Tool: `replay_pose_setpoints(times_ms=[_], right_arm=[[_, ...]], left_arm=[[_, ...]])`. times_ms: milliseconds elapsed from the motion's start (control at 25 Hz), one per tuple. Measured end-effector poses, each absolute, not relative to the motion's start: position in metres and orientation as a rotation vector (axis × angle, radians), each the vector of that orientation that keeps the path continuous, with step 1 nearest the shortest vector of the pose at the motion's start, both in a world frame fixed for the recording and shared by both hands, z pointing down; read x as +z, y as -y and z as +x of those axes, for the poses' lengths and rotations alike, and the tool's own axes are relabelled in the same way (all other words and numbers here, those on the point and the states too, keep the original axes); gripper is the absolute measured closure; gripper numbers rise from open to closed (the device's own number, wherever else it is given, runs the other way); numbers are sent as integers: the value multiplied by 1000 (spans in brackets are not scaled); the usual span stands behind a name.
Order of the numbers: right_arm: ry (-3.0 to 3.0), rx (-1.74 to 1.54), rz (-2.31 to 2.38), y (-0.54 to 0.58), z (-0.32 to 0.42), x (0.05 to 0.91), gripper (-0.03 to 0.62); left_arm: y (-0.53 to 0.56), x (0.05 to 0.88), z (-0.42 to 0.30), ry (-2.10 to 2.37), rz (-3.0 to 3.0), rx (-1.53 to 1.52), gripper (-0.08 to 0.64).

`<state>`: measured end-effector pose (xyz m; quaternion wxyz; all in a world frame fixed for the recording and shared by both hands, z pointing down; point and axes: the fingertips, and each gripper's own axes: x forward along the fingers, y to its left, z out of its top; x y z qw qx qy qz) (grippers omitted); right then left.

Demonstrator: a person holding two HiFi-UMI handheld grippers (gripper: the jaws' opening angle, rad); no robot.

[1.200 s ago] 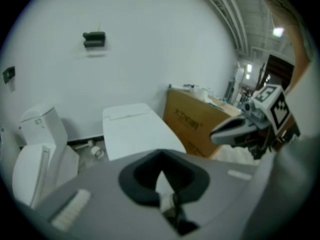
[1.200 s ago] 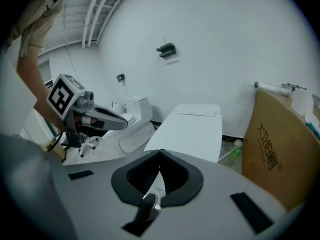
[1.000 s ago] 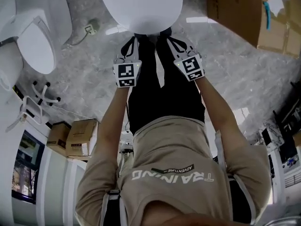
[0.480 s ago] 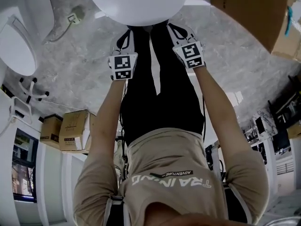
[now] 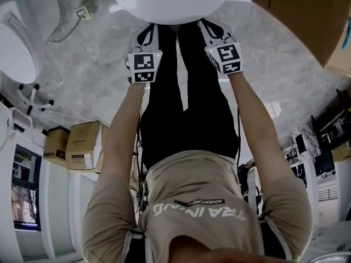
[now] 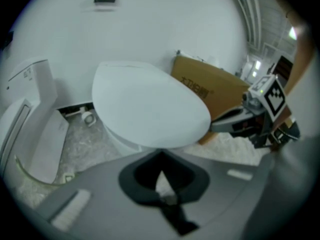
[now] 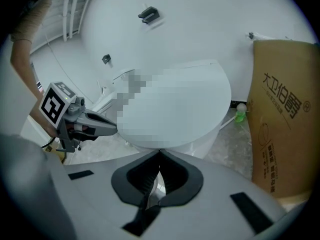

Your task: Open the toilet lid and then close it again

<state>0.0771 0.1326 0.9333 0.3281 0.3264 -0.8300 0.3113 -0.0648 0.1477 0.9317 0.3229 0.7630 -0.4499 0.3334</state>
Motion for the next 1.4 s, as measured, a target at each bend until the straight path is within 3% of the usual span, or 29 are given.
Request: replay_pose_setpoints(times_ms=[840, 1400], right_arm=[[2175, 847, 833, -131, 74, 937, 578], [2221, 827, 814, -129, 75, 896, 580]], left_arm=[[-143, 932, -68, 1126, 2069, 892, 557], [-141, 891, -66, 1124, 2096, 881, 557]])
